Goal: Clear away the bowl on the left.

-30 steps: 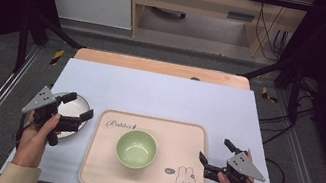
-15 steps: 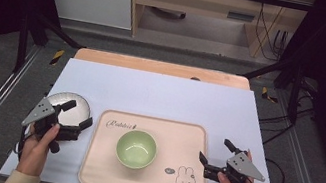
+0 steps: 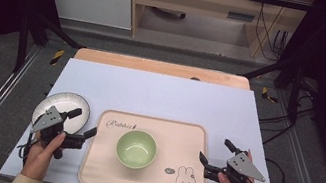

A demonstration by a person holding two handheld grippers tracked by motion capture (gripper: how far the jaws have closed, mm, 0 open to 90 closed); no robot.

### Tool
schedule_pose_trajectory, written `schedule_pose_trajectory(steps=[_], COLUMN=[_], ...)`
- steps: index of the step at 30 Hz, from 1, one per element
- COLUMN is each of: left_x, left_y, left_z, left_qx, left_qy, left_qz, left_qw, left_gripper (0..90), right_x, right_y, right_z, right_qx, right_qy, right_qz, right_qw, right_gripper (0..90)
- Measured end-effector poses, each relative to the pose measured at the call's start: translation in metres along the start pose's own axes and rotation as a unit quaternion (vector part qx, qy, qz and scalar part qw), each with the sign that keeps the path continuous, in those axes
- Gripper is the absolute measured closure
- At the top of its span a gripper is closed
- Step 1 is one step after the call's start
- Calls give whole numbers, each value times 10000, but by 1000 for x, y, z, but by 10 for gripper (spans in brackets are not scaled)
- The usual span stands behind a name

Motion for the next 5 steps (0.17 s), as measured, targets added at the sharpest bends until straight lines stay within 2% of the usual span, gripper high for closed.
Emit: schedule_pose_trajectory(steps=[5], left_x=[1], left_y=[0], left_z=[0], left_qx=[23], left_qy=[-25], left_qz=[23], left_qw=[10000], left_gripper=[52], right_x=[0], right_y=[0], right_z=[0], right_qx=[26], right_qy=[-11], right_qz=[1], right_qw=[10000], right_gripper=[38])
Point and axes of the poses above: each handheld gripper's, and its own axes: x roughly forward along the jaws, y roughly out of its top, z roughly to its right, the point moved 3 cm from there along x, roughly forward along the jaws, and after that the axes turned 15 degrees about -y, right-handed, at the moved point
